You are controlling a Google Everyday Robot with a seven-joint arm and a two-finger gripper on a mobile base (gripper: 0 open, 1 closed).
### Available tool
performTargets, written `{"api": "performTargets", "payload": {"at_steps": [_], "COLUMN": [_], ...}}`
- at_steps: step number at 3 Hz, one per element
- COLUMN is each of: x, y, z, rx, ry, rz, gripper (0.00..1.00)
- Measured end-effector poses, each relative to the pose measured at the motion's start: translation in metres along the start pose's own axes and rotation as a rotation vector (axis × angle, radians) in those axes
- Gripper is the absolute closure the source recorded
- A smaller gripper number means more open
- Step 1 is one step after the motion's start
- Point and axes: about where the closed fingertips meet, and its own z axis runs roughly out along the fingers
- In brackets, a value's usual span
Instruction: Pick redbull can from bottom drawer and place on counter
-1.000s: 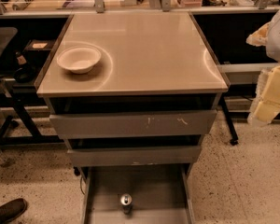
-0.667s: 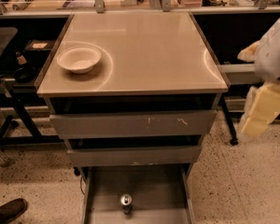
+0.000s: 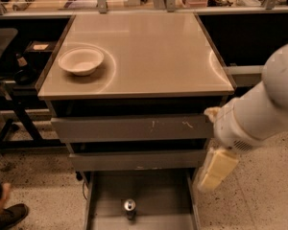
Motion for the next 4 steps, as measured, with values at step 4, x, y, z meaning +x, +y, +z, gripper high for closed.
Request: {"api": "performTargets", "payload": {"at_steps": [4], "x": [0.022], "y": [0.085], "z": [0.184], "rx": [-0.247], "ry": [-0.071], "rz": [0.143], "gripper": [0.00]}}
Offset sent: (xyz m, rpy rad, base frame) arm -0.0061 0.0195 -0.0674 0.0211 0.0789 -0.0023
